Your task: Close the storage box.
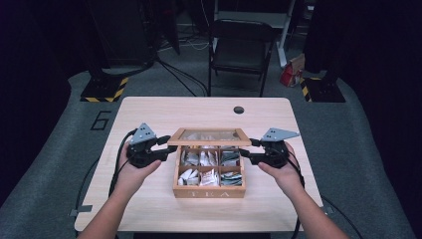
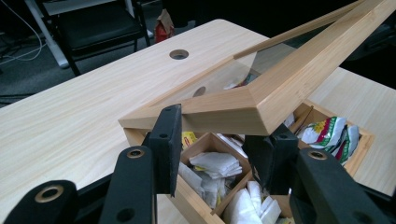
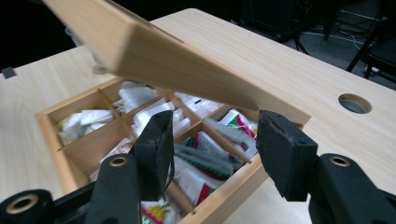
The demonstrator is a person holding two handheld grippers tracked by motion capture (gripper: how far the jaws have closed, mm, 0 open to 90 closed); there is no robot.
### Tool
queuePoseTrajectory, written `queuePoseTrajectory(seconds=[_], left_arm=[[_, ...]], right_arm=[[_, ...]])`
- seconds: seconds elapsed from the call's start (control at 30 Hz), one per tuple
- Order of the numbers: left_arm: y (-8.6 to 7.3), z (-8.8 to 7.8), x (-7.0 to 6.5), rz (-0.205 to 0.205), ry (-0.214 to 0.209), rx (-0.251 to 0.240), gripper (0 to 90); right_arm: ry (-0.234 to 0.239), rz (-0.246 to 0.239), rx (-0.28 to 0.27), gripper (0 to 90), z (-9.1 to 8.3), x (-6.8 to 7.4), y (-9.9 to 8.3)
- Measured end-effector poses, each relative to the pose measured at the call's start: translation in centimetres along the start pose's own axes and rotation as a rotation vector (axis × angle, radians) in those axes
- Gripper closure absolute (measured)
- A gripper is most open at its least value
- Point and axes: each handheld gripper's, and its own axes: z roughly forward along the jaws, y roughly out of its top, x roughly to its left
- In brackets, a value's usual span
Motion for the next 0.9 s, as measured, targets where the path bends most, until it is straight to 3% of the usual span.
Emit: queuePoseTrajectory(seconds=[0.47,0.9], left_arm=[[-1.6,-0.1,-0.7,0.008,0.001,0.0,56.4],[-2.8,-0.1,-1.2,0.018,-0.002,0.0,55.9]], right_arm=[[0.014,-0.009,-0.026,47.7,-2.0,2.3,-0.8],[0.001,0.001,-0.029,49.0,-3.2,2.6,-0.5]])
